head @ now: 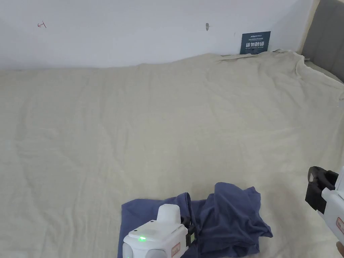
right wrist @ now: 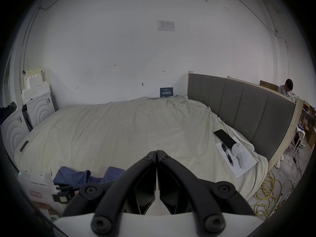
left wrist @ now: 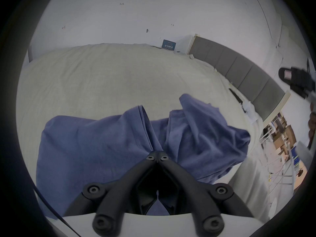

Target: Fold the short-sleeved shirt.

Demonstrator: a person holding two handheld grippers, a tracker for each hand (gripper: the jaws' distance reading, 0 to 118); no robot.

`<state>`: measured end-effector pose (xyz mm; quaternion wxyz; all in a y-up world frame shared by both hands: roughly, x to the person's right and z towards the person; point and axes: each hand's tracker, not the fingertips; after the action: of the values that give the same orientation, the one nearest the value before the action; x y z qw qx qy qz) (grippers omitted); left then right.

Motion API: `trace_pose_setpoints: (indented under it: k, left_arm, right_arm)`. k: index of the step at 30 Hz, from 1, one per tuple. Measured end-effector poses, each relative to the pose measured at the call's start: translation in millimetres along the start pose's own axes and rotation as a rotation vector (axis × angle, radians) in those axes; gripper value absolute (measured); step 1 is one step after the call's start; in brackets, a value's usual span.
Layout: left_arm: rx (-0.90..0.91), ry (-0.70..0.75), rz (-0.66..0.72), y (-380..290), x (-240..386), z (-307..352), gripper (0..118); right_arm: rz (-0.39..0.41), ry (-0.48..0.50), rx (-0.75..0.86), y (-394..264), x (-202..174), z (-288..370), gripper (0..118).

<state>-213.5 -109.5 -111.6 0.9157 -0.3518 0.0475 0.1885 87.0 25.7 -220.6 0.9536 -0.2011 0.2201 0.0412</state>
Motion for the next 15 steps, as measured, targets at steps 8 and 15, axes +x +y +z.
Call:
trace_pose_setpoints:
  k: [8,15]
  left_arm:
    - [-0.026,-0.088,0.014,43.8,-46.2,57.8,0]
    - [-0.085,-0.098,0.164,58.1,-117.8,76.9,0]
  right_arm:
    - [0.011,0.009,0.013,6.6,-7.2,0.9,0]
    - [0.022,0.022,0.013,9.8,-15.4,0.3,0]
